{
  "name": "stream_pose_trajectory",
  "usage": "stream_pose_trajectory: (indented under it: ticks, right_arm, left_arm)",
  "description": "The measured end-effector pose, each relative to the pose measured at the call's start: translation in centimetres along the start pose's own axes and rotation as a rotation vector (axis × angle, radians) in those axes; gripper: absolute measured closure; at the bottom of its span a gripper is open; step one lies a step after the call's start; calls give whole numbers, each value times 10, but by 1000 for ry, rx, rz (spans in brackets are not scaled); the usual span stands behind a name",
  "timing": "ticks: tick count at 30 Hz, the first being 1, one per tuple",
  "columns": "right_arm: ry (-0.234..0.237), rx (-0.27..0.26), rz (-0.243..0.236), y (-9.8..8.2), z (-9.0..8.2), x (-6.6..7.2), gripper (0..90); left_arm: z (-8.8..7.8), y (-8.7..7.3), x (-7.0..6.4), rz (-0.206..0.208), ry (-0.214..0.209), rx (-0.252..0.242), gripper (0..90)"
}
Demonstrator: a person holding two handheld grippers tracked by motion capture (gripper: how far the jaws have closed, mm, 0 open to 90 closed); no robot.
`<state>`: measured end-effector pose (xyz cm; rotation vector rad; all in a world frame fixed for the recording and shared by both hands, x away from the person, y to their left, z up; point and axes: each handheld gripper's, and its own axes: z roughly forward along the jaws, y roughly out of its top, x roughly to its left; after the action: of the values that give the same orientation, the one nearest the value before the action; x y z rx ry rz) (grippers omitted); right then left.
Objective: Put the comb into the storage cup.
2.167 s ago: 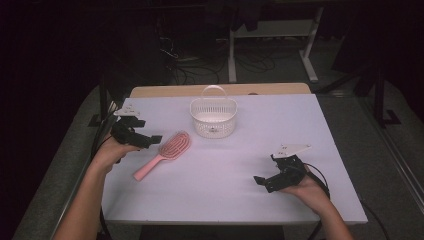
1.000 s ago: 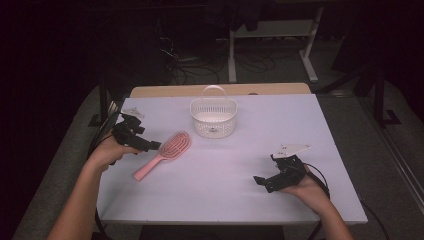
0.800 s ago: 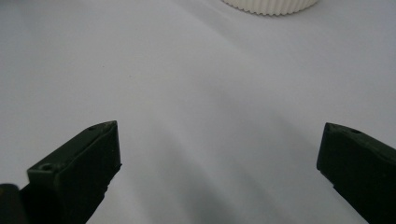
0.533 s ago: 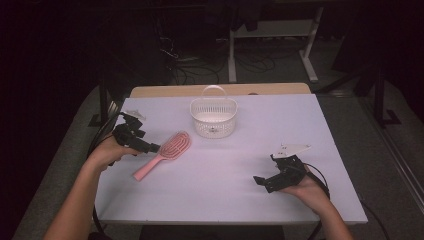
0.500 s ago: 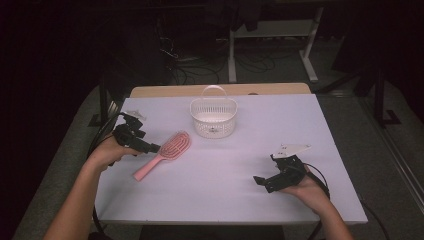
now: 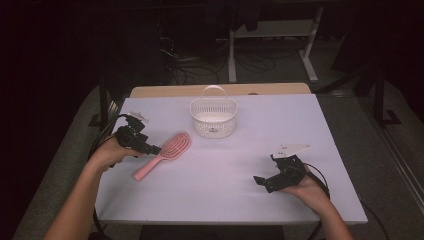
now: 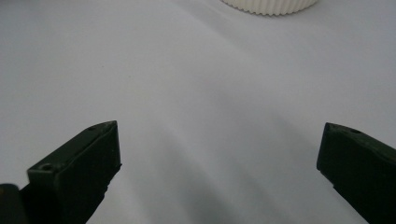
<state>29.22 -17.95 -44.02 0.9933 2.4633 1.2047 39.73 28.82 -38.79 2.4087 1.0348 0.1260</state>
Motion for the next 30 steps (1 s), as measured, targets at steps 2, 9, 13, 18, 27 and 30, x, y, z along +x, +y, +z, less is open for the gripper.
stream_pose_trajectory:
  ticks: [2, 9, 13, 18, 27, 30]
  right_arm:
    - [0, 1, -1, 0, 0, 0, 0]
    - [-1, -1, 0, 0, 0, 0, 0]
    - [-1, -2, 1, 0, 0, 0, 0]
    - [-2, -2, 1, 0, 0, 0, 0]
    - [-1, -2, 1, 0, 0, 0, 0]
    - [-2, -2, 2, 0, 0, 0, 0]
  left_arm:
    - [1, 0, 0, 0, -2, 6, 174]
    - [4, 0, -2, 4, -7, 28, 200]
    - [7, 0, -3, 8, -9, 45, 213]
    - [10, 0, -4, 9, -19, 68, 228]
    - [17, -1, -7, 16, -25, 107, 244]
    - [20, -1, -7, 17, -23, 123, 246]
